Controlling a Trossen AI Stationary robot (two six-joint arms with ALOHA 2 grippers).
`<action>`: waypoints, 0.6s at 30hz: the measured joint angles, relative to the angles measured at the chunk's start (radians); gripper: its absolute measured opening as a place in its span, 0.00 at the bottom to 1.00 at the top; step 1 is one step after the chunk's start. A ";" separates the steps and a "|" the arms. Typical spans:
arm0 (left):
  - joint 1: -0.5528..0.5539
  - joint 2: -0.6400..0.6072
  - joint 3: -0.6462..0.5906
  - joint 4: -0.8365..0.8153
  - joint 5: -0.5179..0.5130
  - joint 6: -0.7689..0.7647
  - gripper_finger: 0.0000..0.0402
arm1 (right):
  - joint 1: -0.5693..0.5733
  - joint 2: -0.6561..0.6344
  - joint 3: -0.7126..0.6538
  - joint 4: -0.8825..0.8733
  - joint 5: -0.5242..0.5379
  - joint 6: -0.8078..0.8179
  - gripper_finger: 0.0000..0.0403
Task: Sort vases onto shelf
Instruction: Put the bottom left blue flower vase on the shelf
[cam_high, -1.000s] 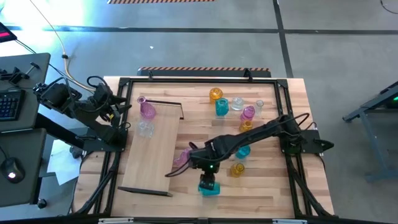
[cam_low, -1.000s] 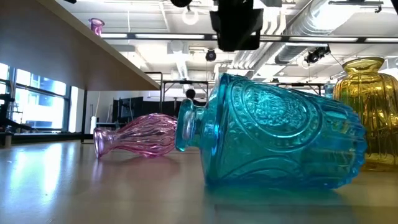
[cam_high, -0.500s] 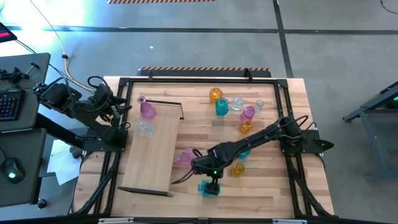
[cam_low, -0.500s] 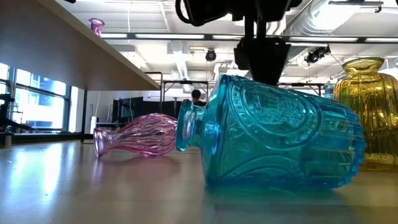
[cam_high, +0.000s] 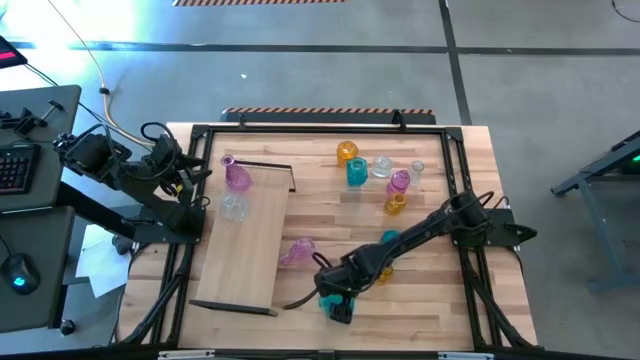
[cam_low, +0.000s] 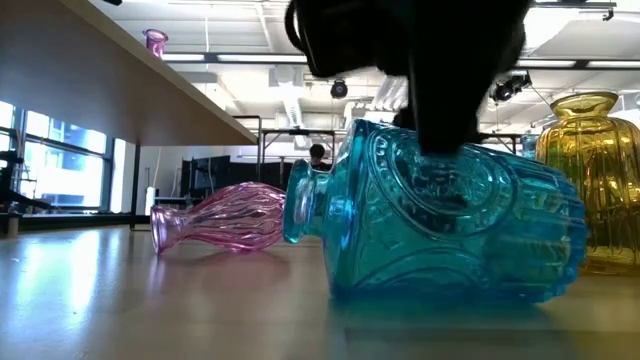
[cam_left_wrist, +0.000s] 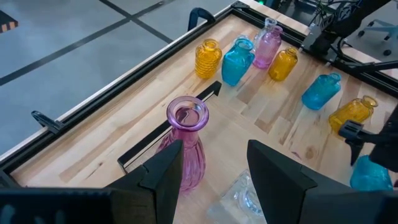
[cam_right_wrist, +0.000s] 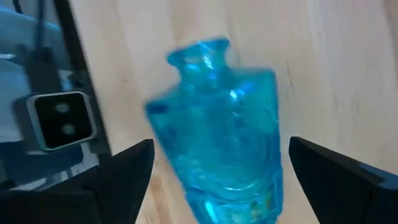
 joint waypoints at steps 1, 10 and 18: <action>0.000 0.000 0.000 0.000 0.000 0.000 0.42 | 0.001 0.000 -0.016 0.012 -0.005 0.006 0.88; 0.000 0.000 0.000 0.006 0.000 -0.009 0.42 | 0.000 -0.009 -0.135 0.158 -0.015 0.061 0.88; 0.000 0.003 0.000 0.023 0.000 -0.009 0.42 | -0.019 0.006 -0.145 0.182 -0.019 0.061 0.88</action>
